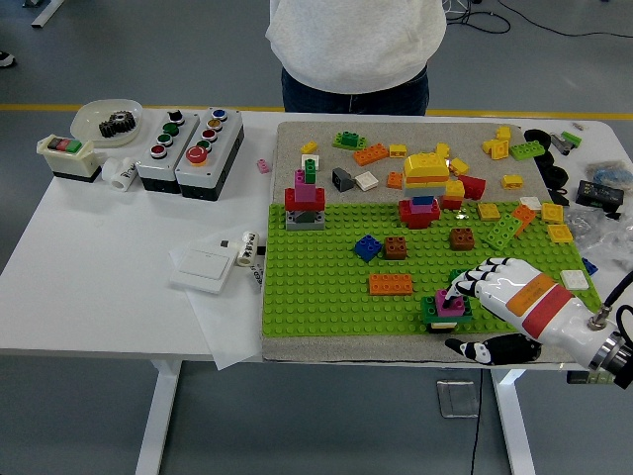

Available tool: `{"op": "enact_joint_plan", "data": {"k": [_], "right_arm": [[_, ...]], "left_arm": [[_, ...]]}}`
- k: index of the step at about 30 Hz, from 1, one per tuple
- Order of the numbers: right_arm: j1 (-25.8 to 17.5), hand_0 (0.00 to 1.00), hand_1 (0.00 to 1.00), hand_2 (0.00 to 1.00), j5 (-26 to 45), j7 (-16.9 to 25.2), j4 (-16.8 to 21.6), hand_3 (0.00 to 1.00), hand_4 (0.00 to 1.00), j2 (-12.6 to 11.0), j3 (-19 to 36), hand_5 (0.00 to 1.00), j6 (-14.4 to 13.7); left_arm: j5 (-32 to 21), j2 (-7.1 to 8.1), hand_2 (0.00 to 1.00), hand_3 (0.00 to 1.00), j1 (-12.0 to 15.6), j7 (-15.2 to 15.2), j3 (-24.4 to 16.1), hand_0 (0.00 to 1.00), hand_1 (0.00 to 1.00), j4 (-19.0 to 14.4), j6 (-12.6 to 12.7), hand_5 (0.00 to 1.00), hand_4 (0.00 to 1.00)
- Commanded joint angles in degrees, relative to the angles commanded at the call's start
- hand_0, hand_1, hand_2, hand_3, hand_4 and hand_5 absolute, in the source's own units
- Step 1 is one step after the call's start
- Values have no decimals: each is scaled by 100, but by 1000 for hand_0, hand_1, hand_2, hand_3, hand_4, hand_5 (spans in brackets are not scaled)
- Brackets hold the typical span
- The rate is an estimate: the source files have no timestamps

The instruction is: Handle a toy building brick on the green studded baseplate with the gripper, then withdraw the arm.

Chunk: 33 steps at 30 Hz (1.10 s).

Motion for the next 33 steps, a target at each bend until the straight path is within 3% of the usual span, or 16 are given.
{"op": "enact_joint_plan", "data": {"k": [21, 33], "right_arm": [[-37, 651, 612, 678, -42, -28, -24, 585, 787, -3, 62, 547, 72], [-55, 654, 613, 679, 128, 14, 140, 585, 786, -28, 221, 543, -89]], "left_arm": [[-46, 4, 733, 609, -28, -27, 34, 753, 765, 4, -5, 631, 660], [-78, 1, 731, 609, -26, -37, 48, 749, 764, 10, -3, 630, 659]]}}
